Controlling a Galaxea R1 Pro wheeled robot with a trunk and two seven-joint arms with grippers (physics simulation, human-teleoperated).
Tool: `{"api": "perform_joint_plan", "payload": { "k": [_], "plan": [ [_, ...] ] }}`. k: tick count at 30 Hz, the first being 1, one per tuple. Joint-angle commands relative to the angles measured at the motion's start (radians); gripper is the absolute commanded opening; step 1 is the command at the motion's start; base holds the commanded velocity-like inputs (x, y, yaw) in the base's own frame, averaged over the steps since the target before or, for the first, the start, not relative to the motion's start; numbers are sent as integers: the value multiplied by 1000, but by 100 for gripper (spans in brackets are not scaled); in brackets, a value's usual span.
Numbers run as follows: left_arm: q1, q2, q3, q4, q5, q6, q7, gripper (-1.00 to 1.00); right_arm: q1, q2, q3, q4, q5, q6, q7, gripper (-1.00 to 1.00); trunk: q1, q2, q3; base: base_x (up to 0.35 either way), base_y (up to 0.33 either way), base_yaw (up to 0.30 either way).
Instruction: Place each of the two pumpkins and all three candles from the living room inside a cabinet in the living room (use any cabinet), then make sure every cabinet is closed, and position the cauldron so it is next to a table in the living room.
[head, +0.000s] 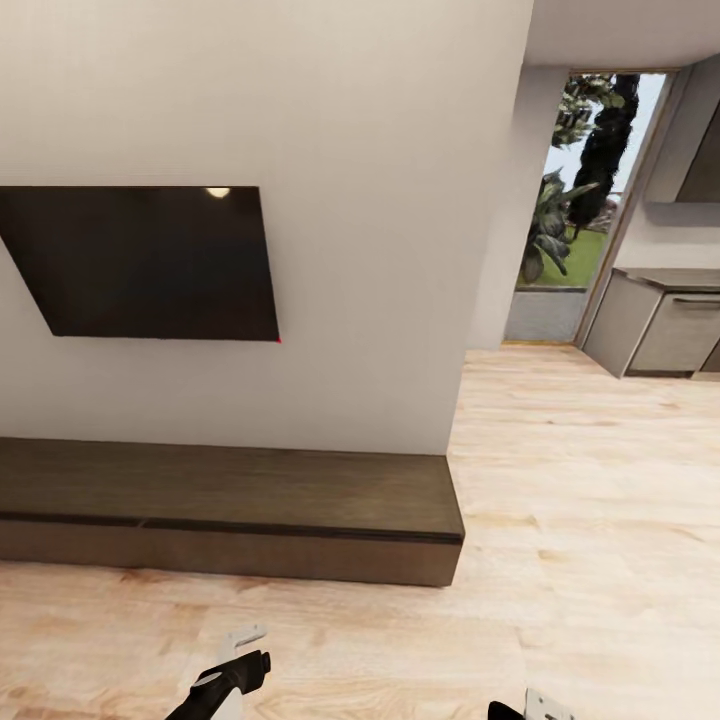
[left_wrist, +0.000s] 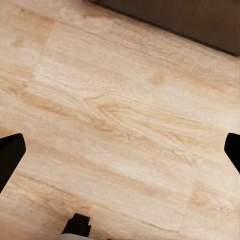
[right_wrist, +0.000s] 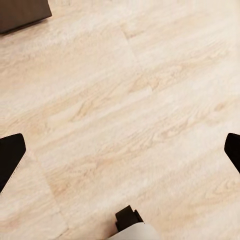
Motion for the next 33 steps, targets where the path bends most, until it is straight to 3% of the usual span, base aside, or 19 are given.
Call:
{"api": "perform_joint_plan", "payload": {
  "k": [1,15,33],
  "plan": [
    [-1,1,-6,-2,4,4,8,100,-1,1,7,3,-6,-4,0,100,1,-1,-1,199,0,0],
    [-1,1,-6,-3,5,0,7,100,-1,1,7,1,2,-7,2,100,1,-1,-1,112,0,13],
    [-1,0,-6,-2,3,0,9,100,19,1,8,0,9,-12,9,100,1,-1,-1,1,0,279]
  ]
}}
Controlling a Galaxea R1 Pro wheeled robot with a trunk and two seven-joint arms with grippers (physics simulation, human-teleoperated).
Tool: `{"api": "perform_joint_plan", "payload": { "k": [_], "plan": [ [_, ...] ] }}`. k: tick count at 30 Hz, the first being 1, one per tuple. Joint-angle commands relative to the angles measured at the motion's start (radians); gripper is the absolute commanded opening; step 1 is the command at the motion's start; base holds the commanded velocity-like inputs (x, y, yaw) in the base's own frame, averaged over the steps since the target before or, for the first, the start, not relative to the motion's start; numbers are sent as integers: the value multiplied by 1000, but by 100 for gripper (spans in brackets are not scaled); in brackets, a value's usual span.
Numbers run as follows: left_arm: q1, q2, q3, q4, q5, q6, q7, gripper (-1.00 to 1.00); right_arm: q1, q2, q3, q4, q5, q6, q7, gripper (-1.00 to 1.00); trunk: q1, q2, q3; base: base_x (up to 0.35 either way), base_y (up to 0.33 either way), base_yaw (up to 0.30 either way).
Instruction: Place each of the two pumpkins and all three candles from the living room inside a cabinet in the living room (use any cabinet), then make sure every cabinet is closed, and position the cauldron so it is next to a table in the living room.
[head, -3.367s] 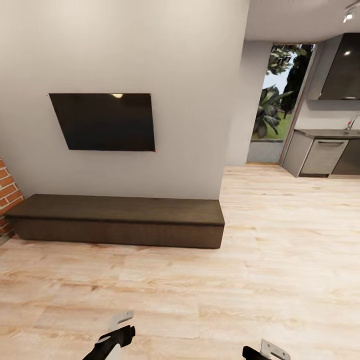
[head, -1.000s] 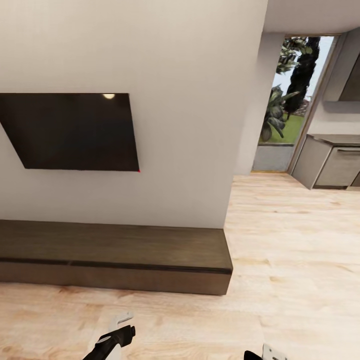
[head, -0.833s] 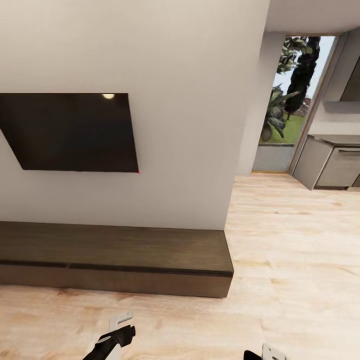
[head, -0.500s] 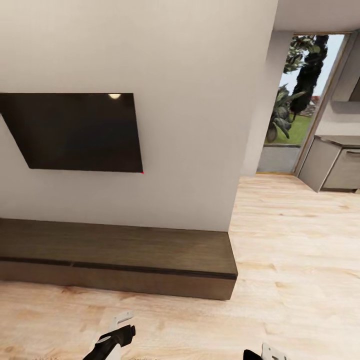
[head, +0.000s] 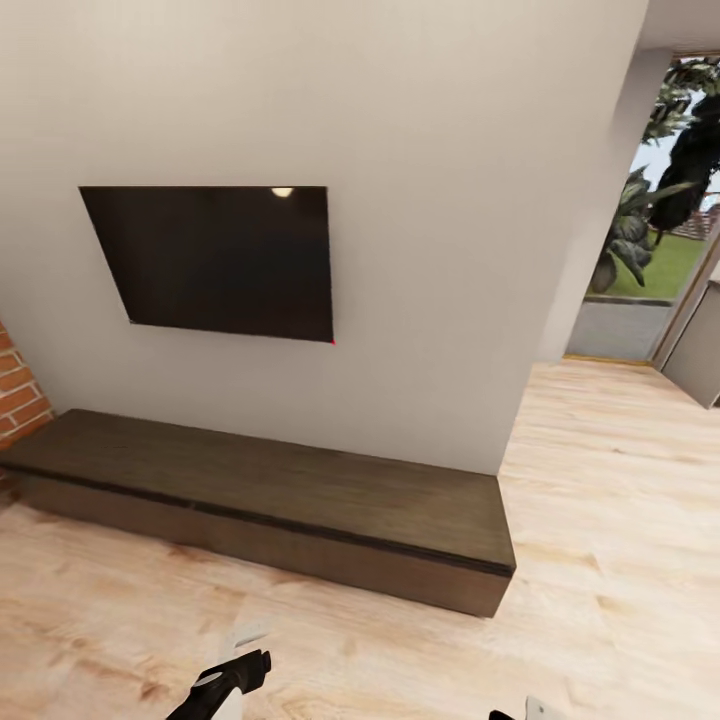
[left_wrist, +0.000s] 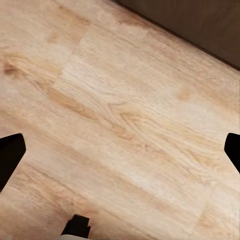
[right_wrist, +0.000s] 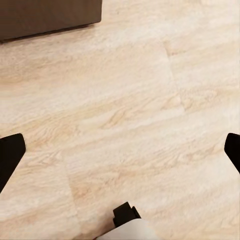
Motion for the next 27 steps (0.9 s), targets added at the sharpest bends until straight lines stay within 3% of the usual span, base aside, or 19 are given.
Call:
{"api": "perform_joint_plan", "payload": {
  "k": [1,19,27],
  "plan": [
    [-1,1,-6,-2,4,4,8,100,0,1,7,3,-6,-4,0,100,0,-1,-1,0,0,294],
    [-1,2,-1,-1,5,0,7,100,1,1,8,3,-4,-4,0,100,0,-1,-1,0,0,294],
    [-1,2,-1,-1,6,-1,7,100,1,1,9,3,16,-4,0,100,0,-1,-1,0,0,294]
  ]
}}
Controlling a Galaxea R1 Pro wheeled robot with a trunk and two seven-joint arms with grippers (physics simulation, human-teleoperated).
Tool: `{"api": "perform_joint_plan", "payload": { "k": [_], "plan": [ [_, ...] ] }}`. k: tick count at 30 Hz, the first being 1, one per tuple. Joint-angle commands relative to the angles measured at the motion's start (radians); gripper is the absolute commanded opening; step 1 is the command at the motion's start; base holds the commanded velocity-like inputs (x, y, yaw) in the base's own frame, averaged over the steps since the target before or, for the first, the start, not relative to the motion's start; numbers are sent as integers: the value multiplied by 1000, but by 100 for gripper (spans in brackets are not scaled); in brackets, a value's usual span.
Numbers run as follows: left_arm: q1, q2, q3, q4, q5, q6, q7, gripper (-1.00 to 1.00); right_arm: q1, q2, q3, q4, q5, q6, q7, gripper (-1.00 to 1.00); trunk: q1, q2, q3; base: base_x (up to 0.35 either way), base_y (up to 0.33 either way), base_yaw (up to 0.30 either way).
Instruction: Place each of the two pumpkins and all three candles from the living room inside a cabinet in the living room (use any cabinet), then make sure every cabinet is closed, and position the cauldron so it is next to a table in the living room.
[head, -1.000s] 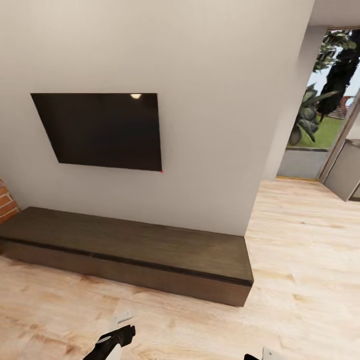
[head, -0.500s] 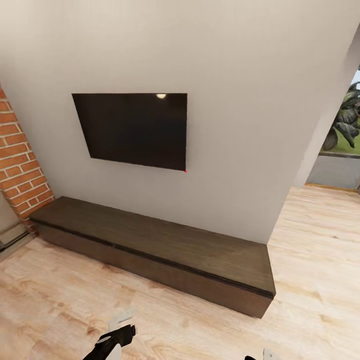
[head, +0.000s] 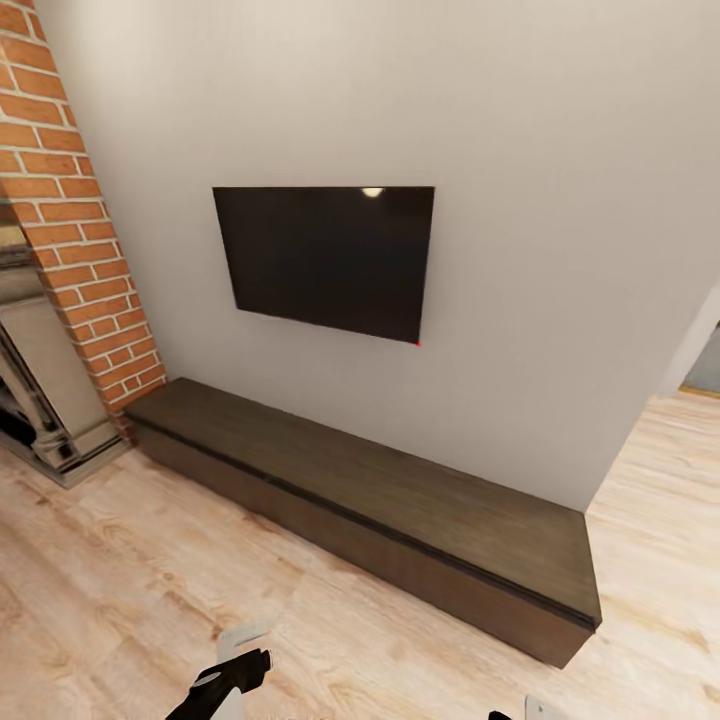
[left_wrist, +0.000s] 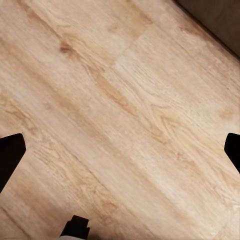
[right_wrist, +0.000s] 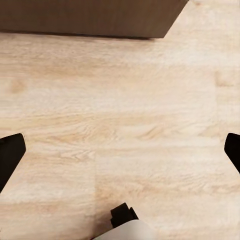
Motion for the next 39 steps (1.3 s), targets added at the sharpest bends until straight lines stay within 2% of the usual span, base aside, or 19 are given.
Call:
{"api": "perform_joint_plan", "payload": {
  "k": [1,6,10,13,39],
  "plan": [
    [-1,1,-6,-2,4,4,8,100,-1,1,7,3,-5,-4,0,100,0,-1,-1,0,0,294],
    [-1,1,-5,-2,9,4,7,100,5,1,8,3,-1,-4,1,100,0,-1,-1,0,0,294],
    [-1,3,-4,-2,14,4,7,100,7,1,9,3,45,-5,0,100,0,-1,-1,0,0,294],
    [-1,4,-4,-2,15,4,7,100,7,1,9,3,55,-5,0,100,0,-1,-1,0,0,294],
    [-1,8,-3,-2,15,4,9,100,8,1,9,5,59,-4,0,100,0,-1,-1,0,0,294]
  ]
}}
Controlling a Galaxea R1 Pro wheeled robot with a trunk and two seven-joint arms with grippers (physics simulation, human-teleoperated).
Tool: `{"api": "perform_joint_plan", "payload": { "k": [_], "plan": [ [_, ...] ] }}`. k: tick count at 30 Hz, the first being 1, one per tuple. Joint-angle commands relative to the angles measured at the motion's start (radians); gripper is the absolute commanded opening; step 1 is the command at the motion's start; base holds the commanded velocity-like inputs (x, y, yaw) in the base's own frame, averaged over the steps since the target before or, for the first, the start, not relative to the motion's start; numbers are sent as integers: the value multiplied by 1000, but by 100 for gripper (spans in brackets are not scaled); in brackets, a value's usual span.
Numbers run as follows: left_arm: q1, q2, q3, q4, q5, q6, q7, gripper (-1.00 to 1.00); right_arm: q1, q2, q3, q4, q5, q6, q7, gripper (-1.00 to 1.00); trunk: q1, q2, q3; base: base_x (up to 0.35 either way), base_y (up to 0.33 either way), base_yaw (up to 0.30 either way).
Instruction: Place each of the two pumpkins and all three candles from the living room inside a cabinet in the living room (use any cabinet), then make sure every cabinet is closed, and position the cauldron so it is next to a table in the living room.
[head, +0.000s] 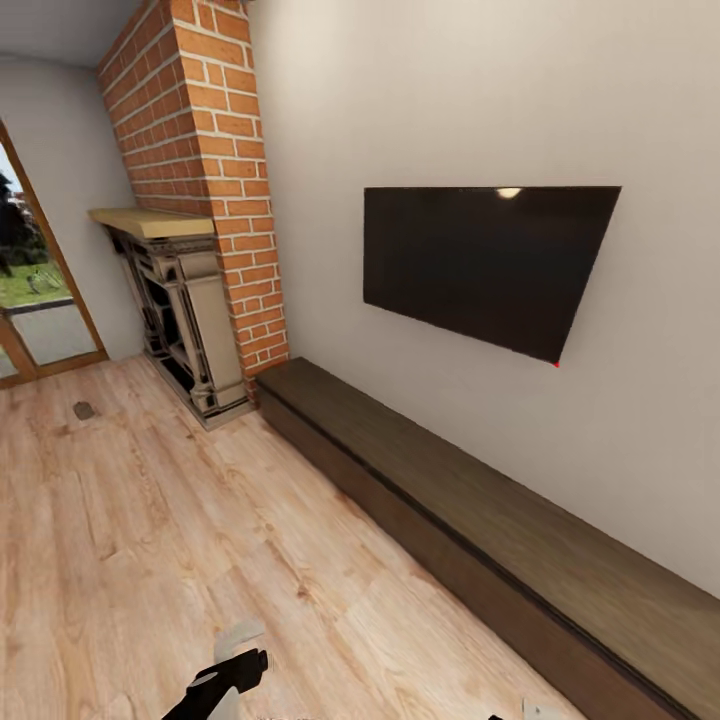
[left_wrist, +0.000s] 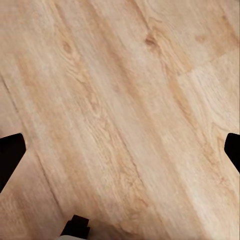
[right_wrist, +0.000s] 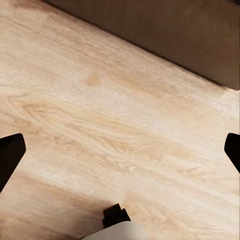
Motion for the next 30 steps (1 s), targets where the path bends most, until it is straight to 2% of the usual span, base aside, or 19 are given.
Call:
{"api": "perform_joint_plan", "payload": {
  "k": [1,30],
  "plan": [
    [-1,1,-6,-2,4,4,8,100,-1,1,7,3,-6,-5,0,100,0,-1,-1,0,0,294],
    [-1,-5,-7,-2,-4,4,8,100,2,1,7,3,9,-4,0,100,0,-1,-1,0,0,294]
  ]
}}
